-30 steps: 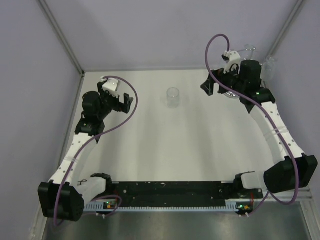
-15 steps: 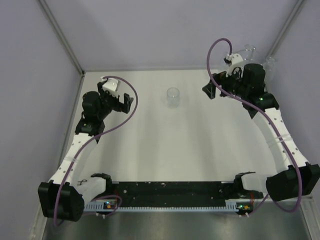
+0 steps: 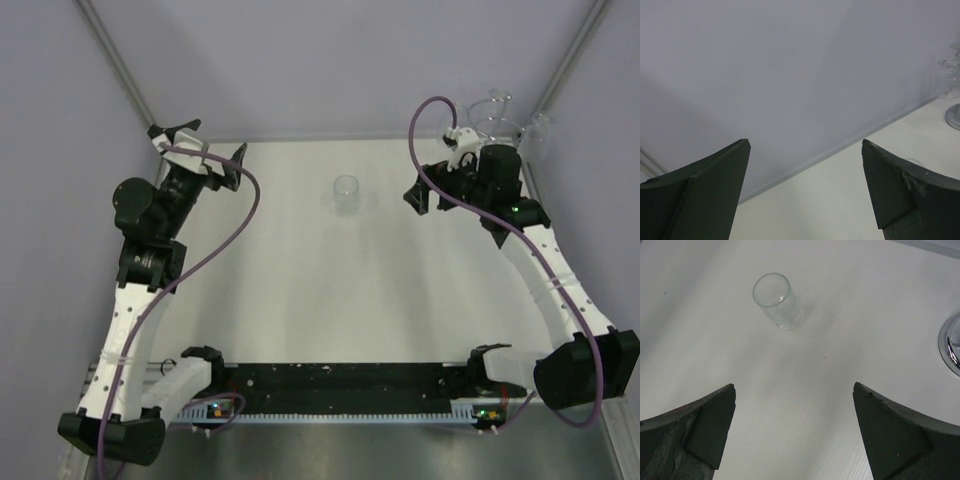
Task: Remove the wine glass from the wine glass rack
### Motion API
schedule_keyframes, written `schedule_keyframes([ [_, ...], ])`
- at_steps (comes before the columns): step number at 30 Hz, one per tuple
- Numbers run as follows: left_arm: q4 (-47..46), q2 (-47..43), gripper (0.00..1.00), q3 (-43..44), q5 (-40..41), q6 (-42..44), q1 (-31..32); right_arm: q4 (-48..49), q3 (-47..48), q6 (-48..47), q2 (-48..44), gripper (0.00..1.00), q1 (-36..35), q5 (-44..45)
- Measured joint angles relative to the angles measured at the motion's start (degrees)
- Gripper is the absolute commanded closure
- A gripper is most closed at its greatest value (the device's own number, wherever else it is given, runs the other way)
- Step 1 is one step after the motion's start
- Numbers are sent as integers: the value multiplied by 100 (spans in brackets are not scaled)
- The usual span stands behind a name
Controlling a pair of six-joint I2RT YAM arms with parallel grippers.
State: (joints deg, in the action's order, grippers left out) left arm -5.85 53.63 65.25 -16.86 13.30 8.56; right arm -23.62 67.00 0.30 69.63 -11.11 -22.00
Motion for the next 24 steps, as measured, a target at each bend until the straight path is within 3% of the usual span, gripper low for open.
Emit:
schedule_keyframes([
  [5,101,251,2,-17,2,37,2,7,0,26,-13,1,0,2],
  [10,892,334,2,92,251,225,7,22,0,155,20,1,0,-33],
  [12,1322,743,2,1158,339,610,7,46,2,238,63,1,0,-50],
  [15,970,1458,2,3261,455,1189,2,50,7,337,111,1,0,-70],
  [19,282,1572,3,4708,614,1613,2,74,7,404,116,1,0,-116],
  [21,-68,1115,2,4256,739,1696,4,101,7,428,116,1,0,-131],
  [24,-450,66,2,2479,831,1633,7,125,7,444,116,1,0,-136],
])
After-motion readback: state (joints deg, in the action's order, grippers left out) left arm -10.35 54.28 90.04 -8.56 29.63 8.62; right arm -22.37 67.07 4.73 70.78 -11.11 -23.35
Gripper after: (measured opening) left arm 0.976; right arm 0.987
